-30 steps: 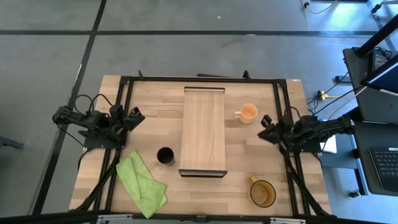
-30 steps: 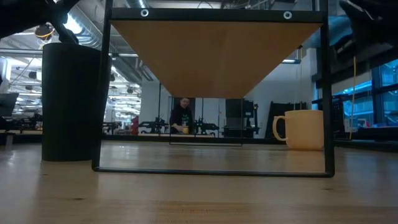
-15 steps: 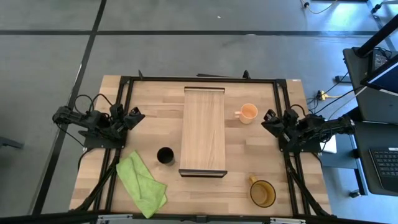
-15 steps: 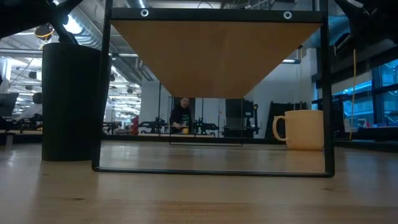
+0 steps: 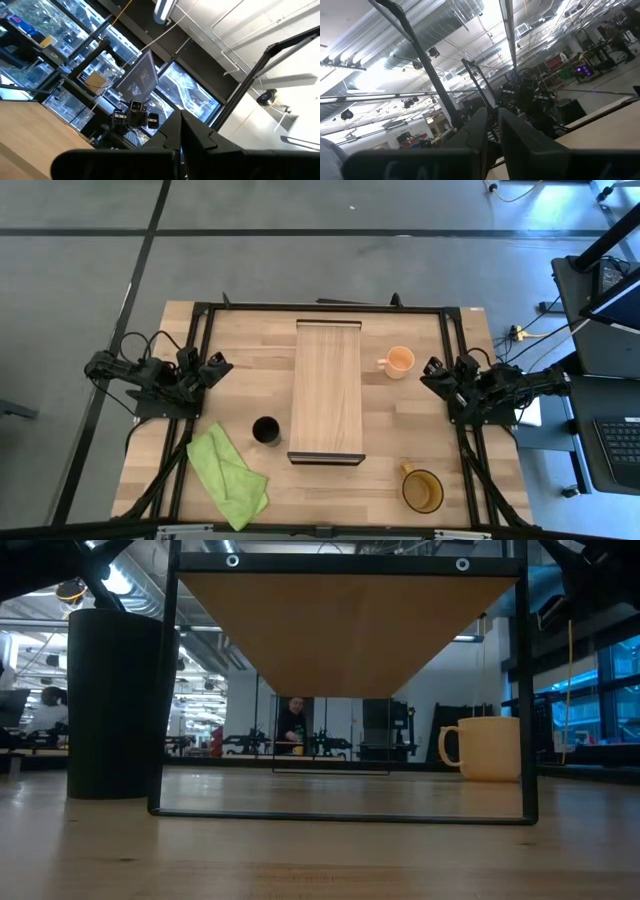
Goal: Stack small to large cups/mugs on shelf
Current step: Put the beige cup on the shelf
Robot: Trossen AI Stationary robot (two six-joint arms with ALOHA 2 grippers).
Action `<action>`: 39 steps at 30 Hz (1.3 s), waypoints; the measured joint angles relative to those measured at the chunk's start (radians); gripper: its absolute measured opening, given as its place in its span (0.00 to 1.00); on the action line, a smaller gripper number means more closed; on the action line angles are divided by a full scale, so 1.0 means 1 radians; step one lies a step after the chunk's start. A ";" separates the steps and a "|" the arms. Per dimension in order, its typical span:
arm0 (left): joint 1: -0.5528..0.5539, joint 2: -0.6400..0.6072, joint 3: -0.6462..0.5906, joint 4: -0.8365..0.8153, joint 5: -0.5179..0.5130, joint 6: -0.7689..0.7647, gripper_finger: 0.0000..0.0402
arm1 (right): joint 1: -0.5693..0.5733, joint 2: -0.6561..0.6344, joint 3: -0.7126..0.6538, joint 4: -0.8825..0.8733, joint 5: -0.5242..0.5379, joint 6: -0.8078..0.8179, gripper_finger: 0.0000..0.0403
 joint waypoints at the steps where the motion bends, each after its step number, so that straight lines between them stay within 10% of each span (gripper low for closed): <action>1: 0.000 0.000 0.000 0.000 0.000 0.000 0.00 | 0.000 0.000 0.000 0.000 0.000 0.000 0.12; 39: 0.000 0.000 0.001 0.000 -0.082 0.054 0.00 | 0.000 0.000 -0.001 0.102 -0.014 -0.032 0.12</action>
